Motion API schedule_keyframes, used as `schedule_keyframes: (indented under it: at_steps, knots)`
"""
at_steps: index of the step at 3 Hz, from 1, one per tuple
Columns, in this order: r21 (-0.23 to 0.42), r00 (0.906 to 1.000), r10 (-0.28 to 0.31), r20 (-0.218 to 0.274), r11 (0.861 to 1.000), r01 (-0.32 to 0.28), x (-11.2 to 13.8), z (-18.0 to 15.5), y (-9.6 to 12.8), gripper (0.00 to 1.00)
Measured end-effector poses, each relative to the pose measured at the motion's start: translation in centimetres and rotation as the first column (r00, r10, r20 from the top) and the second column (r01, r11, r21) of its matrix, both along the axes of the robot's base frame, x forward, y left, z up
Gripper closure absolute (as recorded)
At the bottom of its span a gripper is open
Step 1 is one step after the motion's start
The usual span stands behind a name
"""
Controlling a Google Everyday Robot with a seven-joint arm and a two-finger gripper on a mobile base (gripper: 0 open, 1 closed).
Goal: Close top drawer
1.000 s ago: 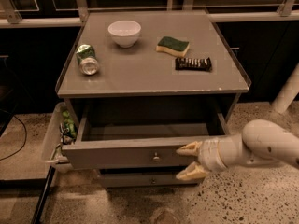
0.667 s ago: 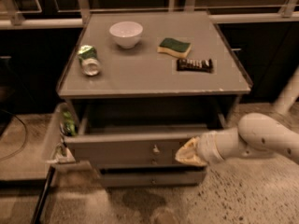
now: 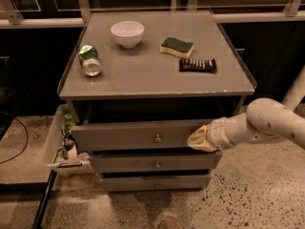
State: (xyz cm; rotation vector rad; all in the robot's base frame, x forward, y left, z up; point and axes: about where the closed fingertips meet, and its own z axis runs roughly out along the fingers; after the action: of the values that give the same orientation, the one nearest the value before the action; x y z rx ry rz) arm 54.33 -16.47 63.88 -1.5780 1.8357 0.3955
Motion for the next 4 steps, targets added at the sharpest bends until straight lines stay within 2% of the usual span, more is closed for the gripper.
schedule_keyframes:
  at_steps: [1,2,3,4]
  knots:
    - [-0.034,0.9933,-0.111,0.03,0.993,0.112,4.0,1.8,-3.8,0.82]
    - [-0.042,0.9847,-0.169,0.044,0.984,0.17,5.2,3.0,-6.2,0.58]
    - [-0.041,0.9858,-0.163,0.042,0.986,0.164,5.1,2.9,-5.9,0.35]
    - [-0.029,0.9893,-0.144,0.02,0.989,0.145,1.6,3.8,-5.4,0.37]
